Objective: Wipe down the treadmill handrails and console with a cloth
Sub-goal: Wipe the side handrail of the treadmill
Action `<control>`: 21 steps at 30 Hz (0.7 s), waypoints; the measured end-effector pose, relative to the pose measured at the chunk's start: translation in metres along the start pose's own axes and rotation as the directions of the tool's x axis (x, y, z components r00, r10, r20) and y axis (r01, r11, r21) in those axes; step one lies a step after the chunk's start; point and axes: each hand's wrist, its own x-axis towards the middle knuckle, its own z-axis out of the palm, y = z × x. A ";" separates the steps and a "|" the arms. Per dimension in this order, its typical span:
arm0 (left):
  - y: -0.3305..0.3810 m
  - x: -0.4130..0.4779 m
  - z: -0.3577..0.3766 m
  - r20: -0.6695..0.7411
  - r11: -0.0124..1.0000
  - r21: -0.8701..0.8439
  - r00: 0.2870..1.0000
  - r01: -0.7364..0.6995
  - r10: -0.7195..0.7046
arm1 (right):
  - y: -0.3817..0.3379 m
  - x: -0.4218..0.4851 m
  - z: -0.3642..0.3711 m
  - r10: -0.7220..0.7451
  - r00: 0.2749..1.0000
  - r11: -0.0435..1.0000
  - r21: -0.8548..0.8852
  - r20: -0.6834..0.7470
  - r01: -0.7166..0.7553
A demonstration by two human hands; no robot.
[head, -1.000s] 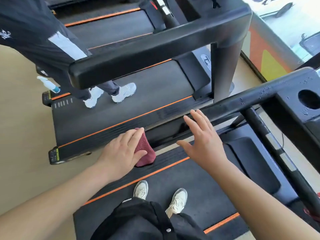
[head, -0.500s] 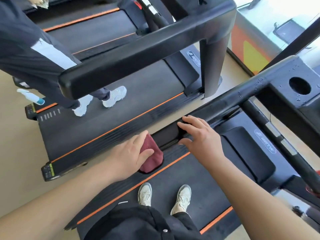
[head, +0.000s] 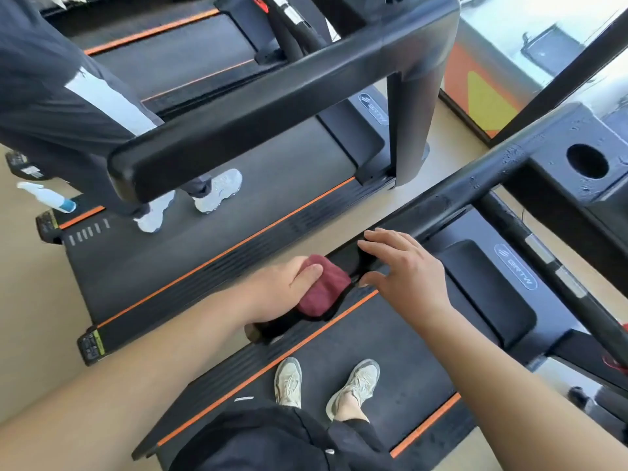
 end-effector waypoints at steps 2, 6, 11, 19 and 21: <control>-0.020 -0.017 -0.004 0.022 1.000 -0.015 0.999 0.026 -0.026 | -0.002 0.001 -0.002 -0.005 1.000 1.000 -0.005 0.012 0.005; 0.001 0.009 -0.012 0.058 0.997 0.002 0.996 0.074 -0.074 | -0.001 0.004 -0.004 -0.027 1.000 0.999 -0.031 0.003 0.027; 0.045 0.042 -0.008 0.042 0.987 0.159 0.999 -0.005 -0.002 | -0.001 0.001 -0.004 -0.063 0.998 0.997 -0.033 -0.003 0.063; 0.006 -0.024 0.024 -0.115 0.840 0.542 0.990 -0.008 0.083 | -0.006 -0.035 0.002 -0.012 0.995 1.000 0.024 -0.102 0.014; 0.026 -0.017 0.030 -0.159 0.780 0.626 0.983 0.025 0.096 | -0.002 -0.047 -0.001 0.176 0.973 0.976 0.154 -0.149 -0.153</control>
